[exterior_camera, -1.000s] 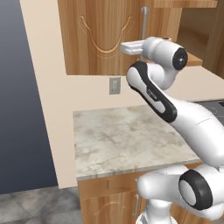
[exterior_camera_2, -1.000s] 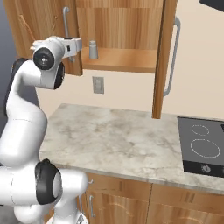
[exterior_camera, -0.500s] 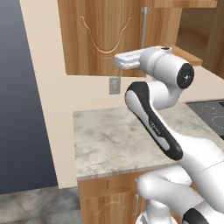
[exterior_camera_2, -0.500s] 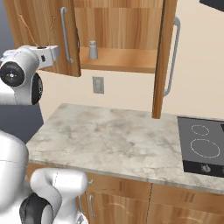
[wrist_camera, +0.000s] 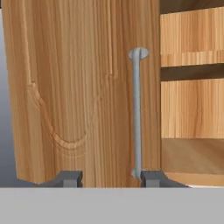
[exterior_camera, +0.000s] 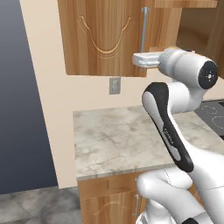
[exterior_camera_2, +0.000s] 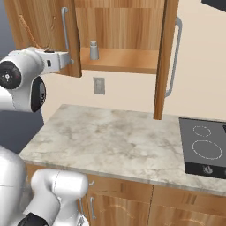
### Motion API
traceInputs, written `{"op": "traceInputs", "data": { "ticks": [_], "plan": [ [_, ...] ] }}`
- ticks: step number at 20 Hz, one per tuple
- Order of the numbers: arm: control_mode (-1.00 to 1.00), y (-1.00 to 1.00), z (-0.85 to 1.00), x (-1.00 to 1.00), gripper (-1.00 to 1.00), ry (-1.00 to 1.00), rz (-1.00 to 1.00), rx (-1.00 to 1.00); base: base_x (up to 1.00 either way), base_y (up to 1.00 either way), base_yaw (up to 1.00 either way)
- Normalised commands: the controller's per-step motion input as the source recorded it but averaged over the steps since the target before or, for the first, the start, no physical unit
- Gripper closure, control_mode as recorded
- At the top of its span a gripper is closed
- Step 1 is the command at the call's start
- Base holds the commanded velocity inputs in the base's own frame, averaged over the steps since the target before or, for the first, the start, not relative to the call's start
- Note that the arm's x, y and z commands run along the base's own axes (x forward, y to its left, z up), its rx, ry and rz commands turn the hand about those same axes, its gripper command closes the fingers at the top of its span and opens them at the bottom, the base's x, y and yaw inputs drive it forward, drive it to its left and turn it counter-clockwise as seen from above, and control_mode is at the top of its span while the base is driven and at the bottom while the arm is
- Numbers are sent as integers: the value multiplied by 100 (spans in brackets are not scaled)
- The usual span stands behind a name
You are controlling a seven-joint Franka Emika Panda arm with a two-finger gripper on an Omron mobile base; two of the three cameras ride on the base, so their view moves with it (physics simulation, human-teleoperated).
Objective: Move the syrup bottle and shaker from the cabinet to the dining counter.
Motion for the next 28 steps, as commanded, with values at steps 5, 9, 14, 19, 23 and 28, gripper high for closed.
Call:
{"op": "traceInputs", "data": {
  "ticks": [5,9,14,19,23,28],
  "plan": [
    [-100,-100,12,0,-100,14,-10,28,0,0,0],
    [-100,-63,2,18,-100,9,-6,42,0,0,0],
    [-100,-19,0,42,-100,2,-7,38,0,0,0],
    [-100,-13,0,66,-100,10,-1,36,0,0,0],
    [-100,-15,0,72,-100,13,0,38,0,0,0],
    [-100,-8,-3,68,-100,10,3,36,0,0,0]
  ]
}}
